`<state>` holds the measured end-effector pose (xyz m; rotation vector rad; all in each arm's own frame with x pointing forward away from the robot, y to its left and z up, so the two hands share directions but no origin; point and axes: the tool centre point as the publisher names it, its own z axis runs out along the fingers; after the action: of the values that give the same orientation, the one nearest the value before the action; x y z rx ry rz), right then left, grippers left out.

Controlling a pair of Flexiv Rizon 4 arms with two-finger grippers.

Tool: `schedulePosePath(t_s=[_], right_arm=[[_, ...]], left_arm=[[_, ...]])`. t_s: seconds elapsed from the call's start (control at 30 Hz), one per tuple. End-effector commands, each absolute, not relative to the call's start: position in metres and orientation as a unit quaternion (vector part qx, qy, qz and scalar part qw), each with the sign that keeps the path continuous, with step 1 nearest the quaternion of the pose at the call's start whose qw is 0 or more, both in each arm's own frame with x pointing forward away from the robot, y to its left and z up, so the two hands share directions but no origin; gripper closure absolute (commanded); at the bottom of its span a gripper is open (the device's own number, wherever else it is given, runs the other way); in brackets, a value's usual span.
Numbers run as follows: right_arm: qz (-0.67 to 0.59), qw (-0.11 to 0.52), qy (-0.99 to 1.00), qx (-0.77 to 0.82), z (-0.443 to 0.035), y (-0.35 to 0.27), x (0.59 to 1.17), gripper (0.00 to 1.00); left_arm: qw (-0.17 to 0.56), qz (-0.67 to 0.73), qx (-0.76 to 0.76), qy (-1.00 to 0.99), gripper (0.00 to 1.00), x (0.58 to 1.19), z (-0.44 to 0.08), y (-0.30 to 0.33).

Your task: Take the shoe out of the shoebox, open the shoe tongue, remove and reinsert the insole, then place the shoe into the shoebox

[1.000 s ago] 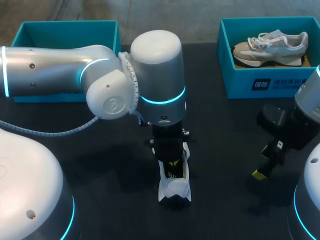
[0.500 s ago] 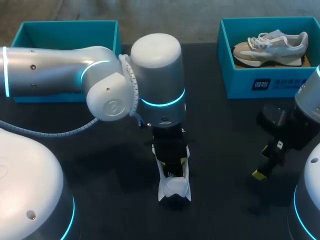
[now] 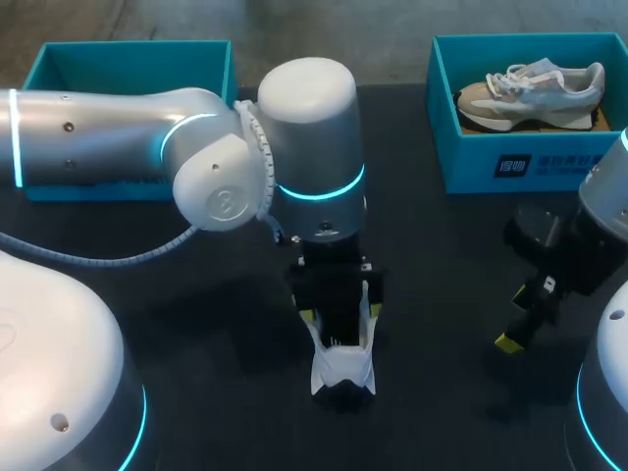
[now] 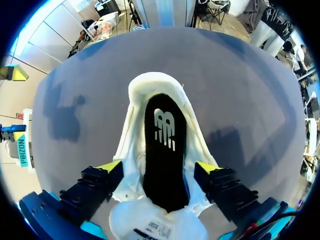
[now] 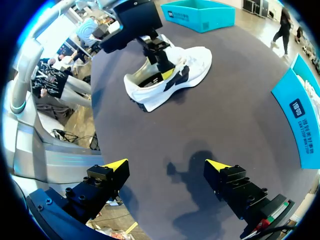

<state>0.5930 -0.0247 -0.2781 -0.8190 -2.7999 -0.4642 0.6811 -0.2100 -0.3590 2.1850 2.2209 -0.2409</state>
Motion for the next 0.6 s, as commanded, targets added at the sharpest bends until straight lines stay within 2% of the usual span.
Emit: schedulePosePath(t_s=[0.03,0.6], right_arm=[[-0.157,0.092,-0.944,-0.276,-0.279,-0.025,0.591,0.0],[-0.157,0.092,-0.944,-0.276,-0.279,-0.025,0.591,0.0]], left_arm=[[0.012,-0.083,0.7,0.709,0.0,0.684,-0.355,-0.204],[0.009,-0.093,0.695,0.713,0.0,0.704,-0.35,-0.201]])
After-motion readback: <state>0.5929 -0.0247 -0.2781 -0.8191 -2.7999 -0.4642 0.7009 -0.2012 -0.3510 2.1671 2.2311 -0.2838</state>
